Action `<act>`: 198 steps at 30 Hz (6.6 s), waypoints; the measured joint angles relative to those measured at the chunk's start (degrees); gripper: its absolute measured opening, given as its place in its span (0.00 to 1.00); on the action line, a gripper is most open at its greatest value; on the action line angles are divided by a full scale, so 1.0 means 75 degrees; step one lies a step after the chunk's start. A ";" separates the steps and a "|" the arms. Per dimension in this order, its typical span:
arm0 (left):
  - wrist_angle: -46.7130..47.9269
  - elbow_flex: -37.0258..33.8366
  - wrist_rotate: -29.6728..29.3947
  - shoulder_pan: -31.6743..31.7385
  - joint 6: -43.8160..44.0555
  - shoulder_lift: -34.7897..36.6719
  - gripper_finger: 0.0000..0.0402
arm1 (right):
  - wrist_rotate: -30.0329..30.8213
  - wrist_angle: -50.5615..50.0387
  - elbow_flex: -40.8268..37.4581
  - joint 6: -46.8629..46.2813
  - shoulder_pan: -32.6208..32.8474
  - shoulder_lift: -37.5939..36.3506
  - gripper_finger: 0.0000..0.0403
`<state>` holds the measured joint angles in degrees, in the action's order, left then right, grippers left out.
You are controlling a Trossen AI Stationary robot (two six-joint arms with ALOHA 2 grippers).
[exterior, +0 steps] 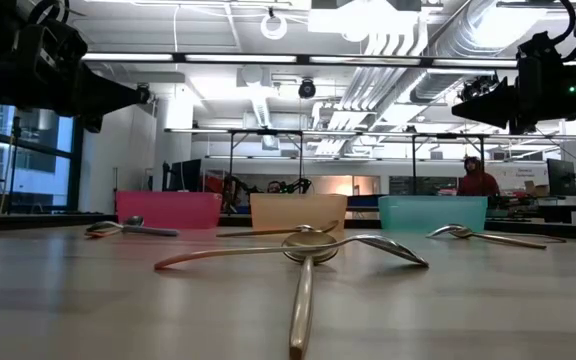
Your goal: Sort silverware by color (type)
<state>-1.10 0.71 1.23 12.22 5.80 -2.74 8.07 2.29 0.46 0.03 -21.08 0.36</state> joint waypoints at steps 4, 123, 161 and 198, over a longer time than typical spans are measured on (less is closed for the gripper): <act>0.0000 0.0003 0.0000 -0.0002 0.0000 -0.0001 0.00 | 0.0001 0.0001 0.0001 0.0000 -0.0002 0.0000 0.00; -0.0239 0.0003 -0.0294 0.0001 -0.1207 0.0000 0.00 | -0.0866 -0.7944 0.7633 0.0740 -0.1072 1.1316 0.00; -0.0262 0.0003 -0.1336 0.0013 -0.0986 -0.0001 0.00 | -0.0346 -0.5908 0.8942 0.5419 -0.4549 1.3859 0.00; -0.0395 0.0003 -0.1166 0.0015 -0.0785 0.0002 0.00 | -0.0378 -0.6273 0.8942 0.4489 -0.4549 1.3044 0.00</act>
<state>-4.07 0.73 -7.51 12.34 -0.09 -2.72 5.23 -44.75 67.53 33.70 -55.20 98.19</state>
